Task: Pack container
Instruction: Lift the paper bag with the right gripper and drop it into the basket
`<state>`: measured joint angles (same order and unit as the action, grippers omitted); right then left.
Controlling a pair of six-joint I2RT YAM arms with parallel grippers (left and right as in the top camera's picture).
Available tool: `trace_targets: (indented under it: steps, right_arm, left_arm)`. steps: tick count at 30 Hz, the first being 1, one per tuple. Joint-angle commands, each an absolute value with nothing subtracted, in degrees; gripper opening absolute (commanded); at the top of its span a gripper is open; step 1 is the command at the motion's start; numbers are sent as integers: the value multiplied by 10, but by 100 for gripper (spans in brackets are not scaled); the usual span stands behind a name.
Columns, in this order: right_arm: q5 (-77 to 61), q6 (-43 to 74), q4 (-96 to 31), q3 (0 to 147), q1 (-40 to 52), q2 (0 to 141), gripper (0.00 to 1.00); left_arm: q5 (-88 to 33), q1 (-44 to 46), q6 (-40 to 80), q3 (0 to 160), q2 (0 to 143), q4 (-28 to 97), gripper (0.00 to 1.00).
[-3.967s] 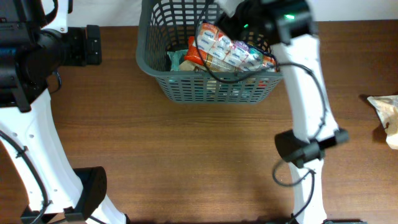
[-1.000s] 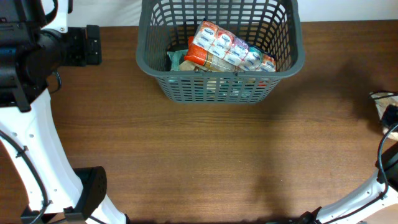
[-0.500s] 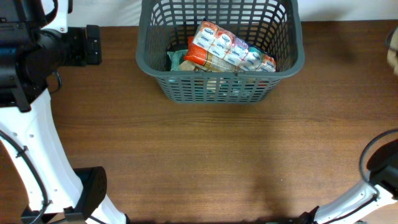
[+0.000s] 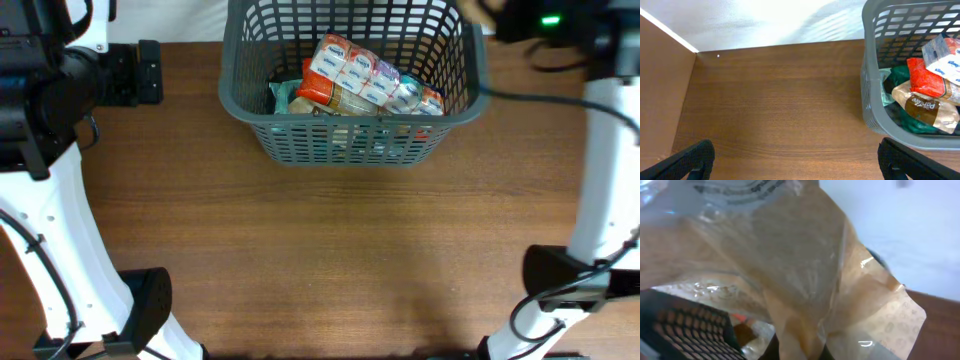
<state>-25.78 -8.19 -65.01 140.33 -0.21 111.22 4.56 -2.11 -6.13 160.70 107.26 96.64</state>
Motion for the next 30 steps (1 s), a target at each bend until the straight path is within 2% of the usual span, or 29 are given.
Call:
trace_targets:
  steps: [1, 5, 13, 19, 20, 21, 22, 27, 30]
  right_arm:
    - [-69, -187, -639, 1404, 76, 1121, 4]
    - [39, -197, -626, 1404, 119, 1161, 4]
    - [43, -174, -622, 1404, 108, 1281, 4]
    - [30, -161, -642, 1404, 109, 1307, 4]
    - [30, -153, -646, 1404, 109, 1307, 19]
    - [30, -142, -652, 1404, 109, 1307, 46]
    - [31, -133, -659, 1405, 109, 1306, 66]
    - [30, -79, -680, 1428, 109, 1259, 66]
    - [31, -78, -680, 1461, 109, 1208, 72]
  left_arm:
    - [48, -23, -54, 1606, 1071, 967, 99]
    - [48, -23, -54, 1606, 1071, 967, 99]
    - [48, -23, -54, 1606, 1071, 967, 99]
    - [48, -23, -54, 1606, 1071, 967, 99]
    - [48, -23, -54, 1606, 1071, 967, 99]
    - [48, -23, -54, 1606, 1071, 966, 99]
    - [48, -23, -54, 1606, 1071, 966, 99]
    - [48, -23, -54, 1606, 1071, 966, 99]
    - [48, -23, -54, 1606, 1071, 967, 99]
